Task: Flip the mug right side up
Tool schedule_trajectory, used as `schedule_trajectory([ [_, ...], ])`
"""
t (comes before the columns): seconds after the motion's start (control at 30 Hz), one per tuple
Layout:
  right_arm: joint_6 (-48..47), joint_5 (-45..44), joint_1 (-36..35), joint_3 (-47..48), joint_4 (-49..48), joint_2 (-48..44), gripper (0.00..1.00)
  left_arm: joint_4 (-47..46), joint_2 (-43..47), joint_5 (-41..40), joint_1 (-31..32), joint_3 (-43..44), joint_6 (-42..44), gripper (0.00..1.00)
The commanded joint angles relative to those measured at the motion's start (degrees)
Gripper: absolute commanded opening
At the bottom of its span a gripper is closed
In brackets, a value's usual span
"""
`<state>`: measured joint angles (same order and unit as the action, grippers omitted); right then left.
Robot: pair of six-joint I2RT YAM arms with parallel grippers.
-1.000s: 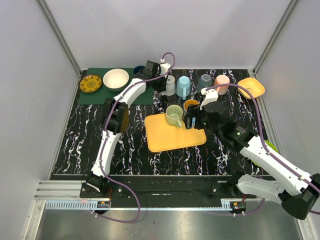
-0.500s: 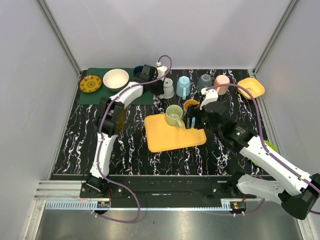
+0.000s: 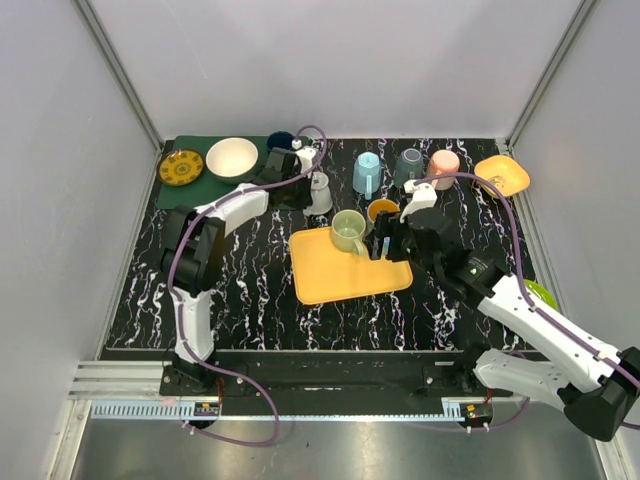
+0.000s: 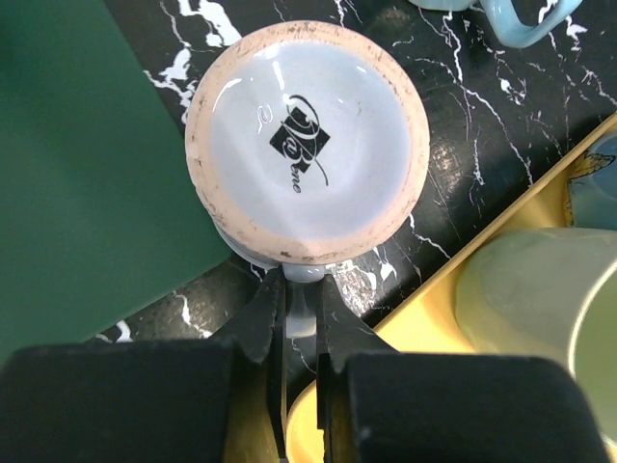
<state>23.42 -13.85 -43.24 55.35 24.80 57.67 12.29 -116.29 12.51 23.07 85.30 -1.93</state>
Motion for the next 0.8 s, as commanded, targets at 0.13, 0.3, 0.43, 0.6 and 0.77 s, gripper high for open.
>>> schedule_trajectory([
  [0.13,2.77,0.92,-0.44,-0.77,-4.32,-2.91,0.77,-11.68,15.73,-4.08,-0.04,-1.62,-5.0,0.0],
  [0.3,2.6,2.07,-0.35,0.1,-6.34,-3.79,0.78,-13.68,27.13,-4.35,-0.04,-5.04,-10.71,0.0],
  [0.43,4.79,5.4,-0.35,1.25,-8.18,-4.41,0.8,-17.99,36.47,0.92,-0.13,-9.7,-23.41,0.0],
  [0.6,10.49,10.49,-0.09,2.31,-11.69,-6.77,0.82,-29.57,46.83,8.39,0.48,-19.87,-39.7,0.0],
  [0.77,15.95,21.13,0.26,-1.9,-22.31,-10.64,0.9,-43.13,54.4,11.66,1.8,-30.52,-55.53,0.0],
])
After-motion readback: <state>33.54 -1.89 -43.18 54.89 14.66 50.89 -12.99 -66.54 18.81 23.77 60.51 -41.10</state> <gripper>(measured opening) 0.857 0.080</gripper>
